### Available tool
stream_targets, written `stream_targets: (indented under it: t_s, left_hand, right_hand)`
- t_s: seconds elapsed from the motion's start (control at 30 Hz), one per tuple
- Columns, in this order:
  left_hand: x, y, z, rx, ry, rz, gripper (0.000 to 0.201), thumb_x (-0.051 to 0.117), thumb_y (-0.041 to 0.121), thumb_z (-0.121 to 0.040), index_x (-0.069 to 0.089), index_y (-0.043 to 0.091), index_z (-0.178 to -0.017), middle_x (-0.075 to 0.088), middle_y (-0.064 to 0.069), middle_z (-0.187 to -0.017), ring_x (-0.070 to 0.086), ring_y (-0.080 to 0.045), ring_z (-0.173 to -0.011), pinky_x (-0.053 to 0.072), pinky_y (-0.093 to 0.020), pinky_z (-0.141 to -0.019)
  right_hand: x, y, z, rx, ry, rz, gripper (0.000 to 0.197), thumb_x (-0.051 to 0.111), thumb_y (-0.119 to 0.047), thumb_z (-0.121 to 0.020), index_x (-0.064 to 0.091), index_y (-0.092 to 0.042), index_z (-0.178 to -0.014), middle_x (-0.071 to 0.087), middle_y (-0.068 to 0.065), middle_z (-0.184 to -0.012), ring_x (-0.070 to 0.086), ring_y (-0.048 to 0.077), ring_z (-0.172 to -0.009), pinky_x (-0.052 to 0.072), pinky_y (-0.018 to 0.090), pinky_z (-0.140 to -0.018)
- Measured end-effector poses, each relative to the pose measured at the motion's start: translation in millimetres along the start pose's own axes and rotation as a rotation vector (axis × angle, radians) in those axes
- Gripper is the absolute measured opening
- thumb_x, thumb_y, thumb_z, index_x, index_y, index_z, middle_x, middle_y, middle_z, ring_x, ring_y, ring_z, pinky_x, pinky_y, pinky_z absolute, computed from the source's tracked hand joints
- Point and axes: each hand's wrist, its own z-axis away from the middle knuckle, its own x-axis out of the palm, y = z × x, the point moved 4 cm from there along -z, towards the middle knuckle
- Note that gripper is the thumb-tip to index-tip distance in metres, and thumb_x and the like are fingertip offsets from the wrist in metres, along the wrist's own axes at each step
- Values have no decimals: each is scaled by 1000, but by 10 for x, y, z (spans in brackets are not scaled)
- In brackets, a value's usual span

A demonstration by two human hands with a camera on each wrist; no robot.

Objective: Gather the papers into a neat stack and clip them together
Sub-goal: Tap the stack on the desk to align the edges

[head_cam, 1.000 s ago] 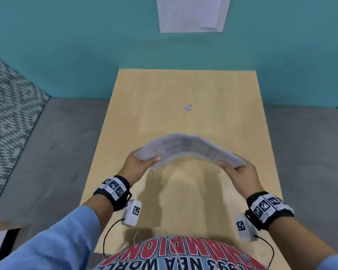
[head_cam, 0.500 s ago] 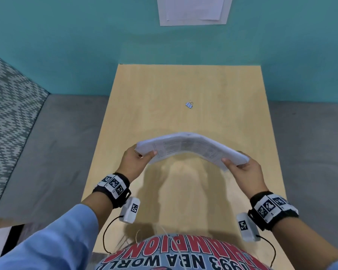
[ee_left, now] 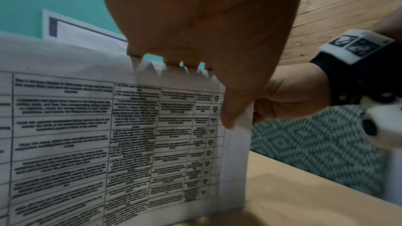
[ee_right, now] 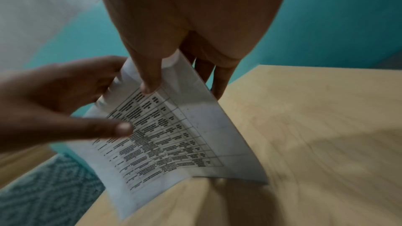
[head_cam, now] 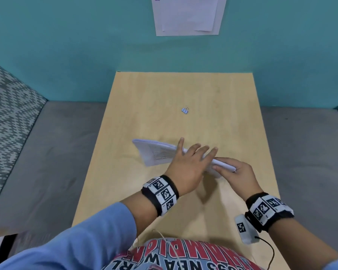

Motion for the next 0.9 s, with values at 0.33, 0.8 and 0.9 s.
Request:
stream_targets:
  t_s: [0.33, 0.8, 0.9]
  left_hand:
    - [-108, -1245, 155, -302, -380, -50, 19, 56, 33, -102, 69, 23, -89, 67, 0, -86, 62, -26, -80, 45, -33, -66]
    - [-688, -1189, 546, -191, -489, -197, 25, 54, 31, -107, 71, 22, -91, 67, 0, -79, 65, -32, -80, 39, -32, -74]
    - [-874, -822, 497, -126, -491, -281, 40, 56, 20, -107, 43, 16, -69, 40, 3, -62, 54, -27, -70, 38, -33, -74]
  right_hand:
    - [-115, 16, 78, 43, -21, 49, 22, 75, -14, -95, 86, -31, -102, 82, -17, -105, 74, -1, -105, 54, 22, -90]
    - [-20, -583, 68, -176, -109, 1148, 44, 71, -48, -90, 66, -38, -133, 69, -11, -136, 59, 16, -132, 29, 54, -119]
    - [641, -1049, 221, -379, -273, 1019, 79, 67, -67, -82, 54, -28, -150, 62, -7, -147, 56, 17, -137, 36, 49, -117]
